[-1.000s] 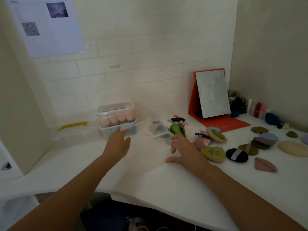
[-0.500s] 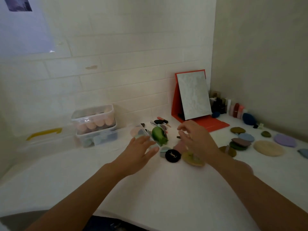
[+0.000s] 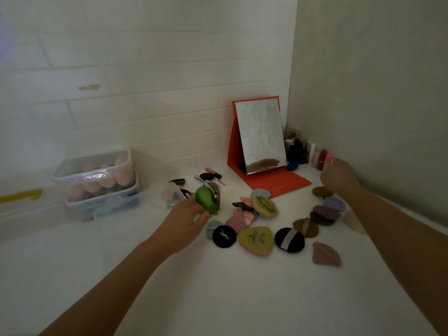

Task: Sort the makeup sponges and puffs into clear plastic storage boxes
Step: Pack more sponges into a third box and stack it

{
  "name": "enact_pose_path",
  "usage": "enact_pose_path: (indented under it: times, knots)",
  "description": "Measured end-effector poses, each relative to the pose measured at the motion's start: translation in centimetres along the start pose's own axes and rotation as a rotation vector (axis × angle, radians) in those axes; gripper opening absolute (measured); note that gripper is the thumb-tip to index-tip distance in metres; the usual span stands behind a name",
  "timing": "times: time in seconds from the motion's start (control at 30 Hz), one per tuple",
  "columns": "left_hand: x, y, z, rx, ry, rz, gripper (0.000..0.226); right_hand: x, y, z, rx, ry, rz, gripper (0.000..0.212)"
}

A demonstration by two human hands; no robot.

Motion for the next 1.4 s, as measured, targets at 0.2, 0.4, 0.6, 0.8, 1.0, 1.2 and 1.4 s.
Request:
enact_pose_path:
  times: [0.2,0.4,0.6,0.8,1.0,1.2,1.4]
  knots:
    - [0.2,0.0,0.2,0.006,0.036,-0.040,0.027,1.4,1.9,-2.2,-0.128,0.068,0.058,0.035]
    - [0.0,0.1,0.0,-0.001,0.044,-0.062,0.028,1.0,2.3,-2.2,-0.139,0.004,-0.057,0.045]
    - [-0.4,-0.4,-0.6,0.000,0.012,-0.069,0.028,-0.2,0.6,-0.7,0.060,-0.008,-0.019,0.047]
    - [-1.1,-2.0,-1.0,-0.098,-0.019,-0.157,0.022,-3.4,-2.6,8.3,0.310,-0.415,0.003,0.034]
    - [-4.5,-4.7,0.3,-0.165,-0.107,-0.491,0.021,-8.9,-3.9,17.5,0.762,-0.486,0.439,0.039]
    - [-8.2,-6.7,3.8,0.081,-0.249,-0.578,0.031,-13.6,-2.3,23.7,0.742,-0.633,0.569,0.043]
    - [-10.8,-6.2,8.4,-0.036,-0.549,-0.271,0.043,-15.8,-1.1,26.1,0.839,-0.616,0.653,0.035]
Point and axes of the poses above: each hand's wrist, its own x-axis towards the middle knuckle, its own y-axis out of the palm, z = x × y, the point moved 3 cm from there along x, towards the middle knuckle, and after that the axes turned 2 degrees about -y, right-handed, at the moved point
